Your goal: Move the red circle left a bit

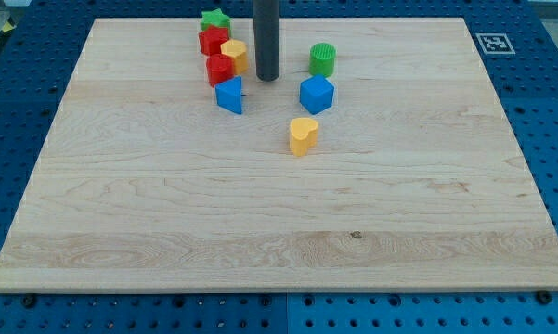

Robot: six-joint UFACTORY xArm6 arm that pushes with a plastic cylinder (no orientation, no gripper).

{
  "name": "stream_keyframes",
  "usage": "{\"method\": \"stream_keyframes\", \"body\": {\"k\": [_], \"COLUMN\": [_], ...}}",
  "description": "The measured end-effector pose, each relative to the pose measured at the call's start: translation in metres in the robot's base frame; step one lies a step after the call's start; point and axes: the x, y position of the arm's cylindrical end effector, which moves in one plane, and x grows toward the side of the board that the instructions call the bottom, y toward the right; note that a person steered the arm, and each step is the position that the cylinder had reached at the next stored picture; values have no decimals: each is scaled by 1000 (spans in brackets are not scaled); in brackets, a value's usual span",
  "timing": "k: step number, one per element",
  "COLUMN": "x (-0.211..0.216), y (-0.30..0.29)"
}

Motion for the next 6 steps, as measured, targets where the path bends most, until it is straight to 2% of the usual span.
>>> {"method": "stream_keyframes", "body": {"k": [4,6], "x": [3,3], "y": [-5,-33]}}
